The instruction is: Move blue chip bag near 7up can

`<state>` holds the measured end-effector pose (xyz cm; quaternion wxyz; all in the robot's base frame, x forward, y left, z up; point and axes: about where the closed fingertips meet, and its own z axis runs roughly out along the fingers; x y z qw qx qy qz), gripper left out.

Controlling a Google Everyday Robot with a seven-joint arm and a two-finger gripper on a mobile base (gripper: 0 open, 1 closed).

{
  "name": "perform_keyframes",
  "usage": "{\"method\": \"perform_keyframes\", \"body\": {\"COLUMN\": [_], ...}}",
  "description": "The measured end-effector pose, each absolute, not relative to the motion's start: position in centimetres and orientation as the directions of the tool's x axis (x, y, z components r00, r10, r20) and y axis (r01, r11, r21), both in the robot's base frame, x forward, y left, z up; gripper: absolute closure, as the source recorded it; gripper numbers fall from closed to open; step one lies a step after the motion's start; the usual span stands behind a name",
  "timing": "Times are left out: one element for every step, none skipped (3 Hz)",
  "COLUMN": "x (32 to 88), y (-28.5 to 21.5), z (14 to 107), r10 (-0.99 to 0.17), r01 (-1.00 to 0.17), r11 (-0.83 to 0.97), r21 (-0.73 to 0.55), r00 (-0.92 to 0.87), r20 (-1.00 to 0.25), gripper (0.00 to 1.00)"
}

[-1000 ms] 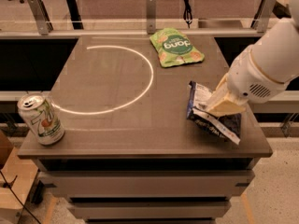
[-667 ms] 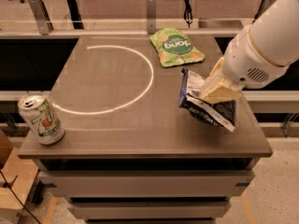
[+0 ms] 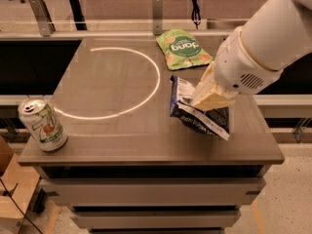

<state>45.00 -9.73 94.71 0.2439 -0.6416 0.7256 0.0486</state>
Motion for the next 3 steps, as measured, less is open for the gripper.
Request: {"method": "perform_keyframes", "body": {"x": [43.0,40.7,39.4], "y": [-3.9,2.5,7.8], "z": [95.2,95.0,94.5], "r10": [-0.893,-0.854,-0.795], "r01": [-0.966,-0.964,-0.956], "r11": [0.052,-0.078,-0.173], "r21": [-0.253,-0.253,-0.239], "r00": [0.068,0.196,0.278], "r20": [-0.445,-0.483,-0.539], "gripper": [1.0,1.0,1.0]}}
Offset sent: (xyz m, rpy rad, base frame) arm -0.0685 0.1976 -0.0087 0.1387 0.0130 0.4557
